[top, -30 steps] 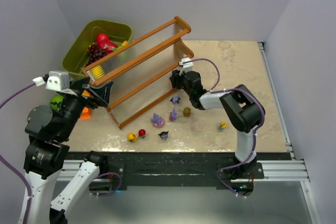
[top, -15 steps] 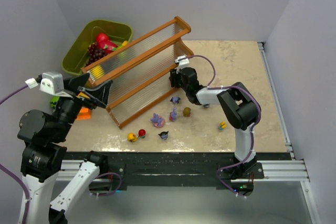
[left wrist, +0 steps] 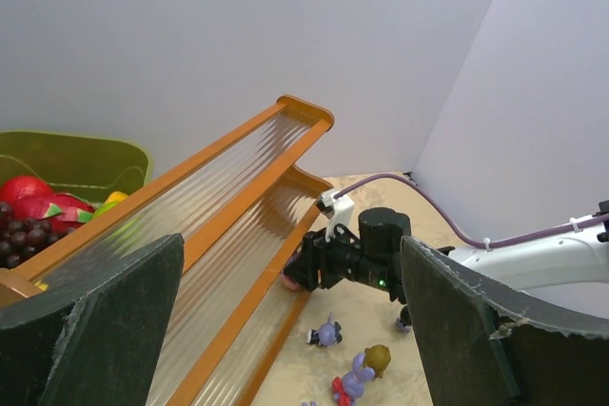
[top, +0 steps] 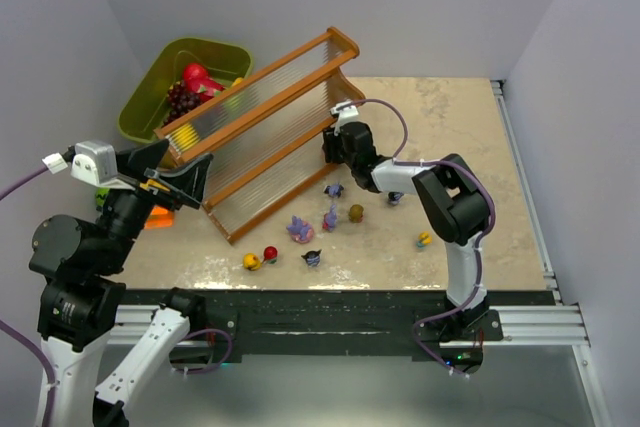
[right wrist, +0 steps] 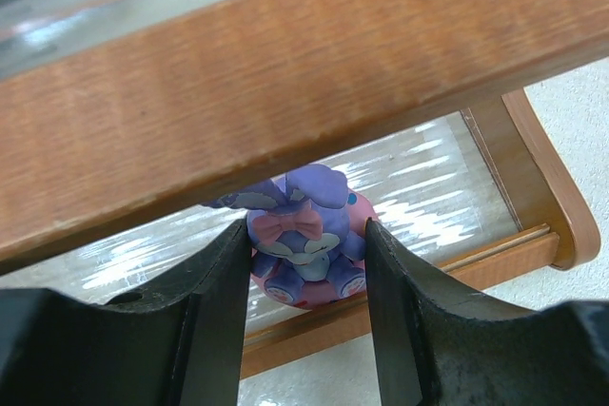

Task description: Place and organize the plastic toys onto the shelf

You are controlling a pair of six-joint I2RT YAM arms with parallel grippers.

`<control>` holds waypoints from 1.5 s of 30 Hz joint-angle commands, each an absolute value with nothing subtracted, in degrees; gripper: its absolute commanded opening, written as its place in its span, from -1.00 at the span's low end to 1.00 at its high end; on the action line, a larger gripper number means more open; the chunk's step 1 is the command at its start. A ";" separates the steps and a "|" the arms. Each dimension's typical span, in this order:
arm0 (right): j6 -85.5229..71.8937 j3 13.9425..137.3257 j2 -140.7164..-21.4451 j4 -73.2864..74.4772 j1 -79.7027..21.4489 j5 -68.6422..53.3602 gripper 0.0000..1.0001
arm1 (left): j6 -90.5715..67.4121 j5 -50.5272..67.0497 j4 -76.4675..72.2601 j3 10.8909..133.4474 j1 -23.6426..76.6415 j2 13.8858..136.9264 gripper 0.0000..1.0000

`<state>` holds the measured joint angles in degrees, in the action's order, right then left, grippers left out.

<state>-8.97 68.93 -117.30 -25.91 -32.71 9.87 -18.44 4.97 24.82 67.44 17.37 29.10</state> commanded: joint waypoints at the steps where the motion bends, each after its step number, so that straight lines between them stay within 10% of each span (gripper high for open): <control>1: -9.23 70.93 -116.98 -26.28 -32.26 12.04 -0.21 | -18.28 6.06 22.50 68.82 17.14 28.65 0.99; 32: -9.49 61.44 -105.66 -34.02 -32.78 10.55 0.54 | -19.07 6.07 23.64 68.73 17.14 28.21 0.99; 45: -13.62 56.35 -83.60 -3.44 -32.87 -6.55 0.54 | -19.86 1.67 28.91 62.85 17.14 28.74 0.99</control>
<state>-11.53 60.23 -91.13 -15.05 -32.60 3.14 -18.55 3.53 26.28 65.98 17.37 28.40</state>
